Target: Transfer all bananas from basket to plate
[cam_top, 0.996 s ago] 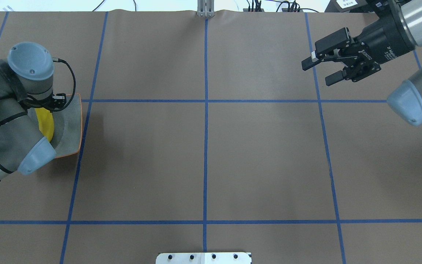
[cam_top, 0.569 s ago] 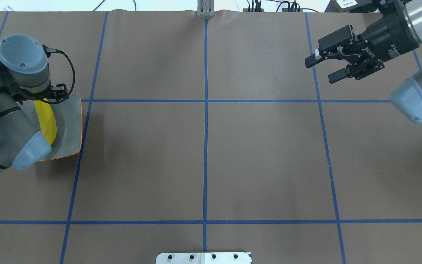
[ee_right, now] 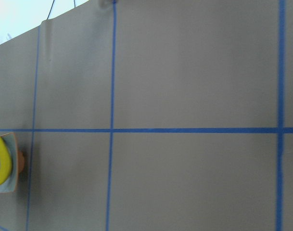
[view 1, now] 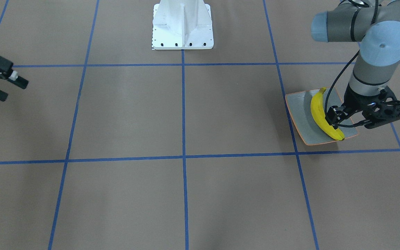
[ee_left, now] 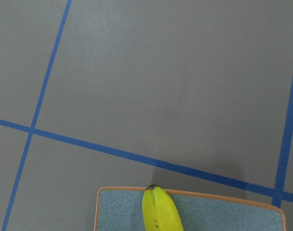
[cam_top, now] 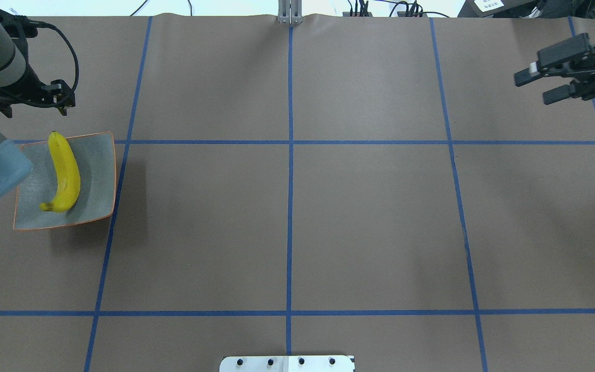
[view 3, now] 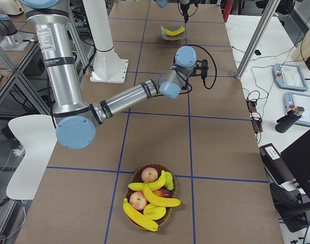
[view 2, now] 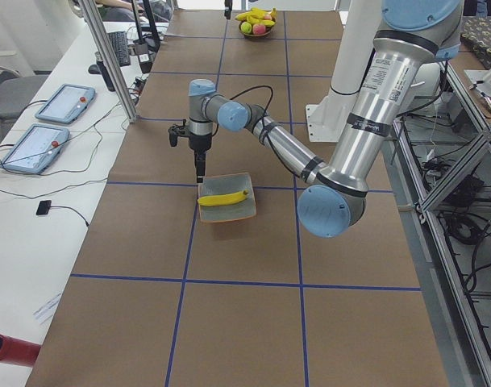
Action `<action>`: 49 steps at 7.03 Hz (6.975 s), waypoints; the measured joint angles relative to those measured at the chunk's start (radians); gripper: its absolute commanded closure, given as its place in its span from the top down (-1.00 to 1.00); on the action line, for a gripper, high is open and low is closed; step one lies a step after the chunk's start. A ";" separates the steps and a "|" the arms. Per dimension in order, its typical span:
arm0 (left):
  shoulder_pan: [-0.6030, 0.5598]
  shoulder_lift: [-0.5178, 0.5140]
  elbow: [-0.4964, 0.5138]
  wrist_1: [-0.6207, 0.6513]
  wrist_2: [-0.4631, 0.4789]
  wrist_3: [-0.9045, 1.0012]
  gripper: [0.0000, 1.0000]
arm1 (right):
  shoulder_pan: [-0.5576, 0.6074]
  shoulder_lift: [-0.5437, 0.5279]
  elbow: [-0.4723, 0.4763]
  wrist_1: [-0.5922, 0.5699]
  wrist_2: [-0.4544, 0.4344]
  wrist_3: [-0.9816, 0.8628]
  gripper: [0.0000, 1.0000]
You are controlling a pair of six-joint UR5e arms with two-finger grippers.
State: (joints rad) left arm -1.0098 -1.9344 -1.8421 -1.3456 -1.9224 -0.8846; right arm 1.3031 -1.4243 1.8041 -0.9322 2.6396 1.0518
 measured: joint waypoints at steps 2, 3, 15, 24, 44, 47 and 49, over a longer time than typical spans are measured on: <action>-0.009 -0.004 -0.012 0.000 -0.026 0.002 1.00 | 0.086 -0.075 -0.041 -0.022 -0.126 -0.059 0.97; -0.009 -0.005 -0.020 0.000 -0.028 -0.002 1.00 | 0.106 -0.096 -0.048 -0.083 -0.217 -0.146 0.98; 0.041 -0.077 -0.024 -0.009 -0.028 -0.099 1.00 | 0.339 -0.198 -0.455 -0.510 -0.313 -1.083 0.98; 0.043 -0.092 -0.025 -0.020 -0.021 -0.089 1.00 | 0.317 -0.206 -0.494 -0.552 -0.296 -1.077 0.72; 0.043 -0.092 -0.036 -0.019 -0.025 -0.091 1.00 | 0.411 -0.195 -0.341 -0.608 -0.309 -1.093 -1.00; 0.043 -0.093 -0.041 -0.025 -0.029 -0.096 1.00 | 0.352 0.023 -0.277 -0.729 -0.285 -1.070 -1.00; 0.043 -0.106 -0.046 -0.033 -0.031 -0.101 1.00 | 0.201 0.195 -0.266 -0.792 -0.194 -0.934 -1.00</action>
State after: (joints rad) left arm -0.9664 -2.0404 -1.8882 -1.3788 -1.9536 -0.9856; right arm 1.5037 -1.2290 1.5378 -1.7246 2.4460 0.1183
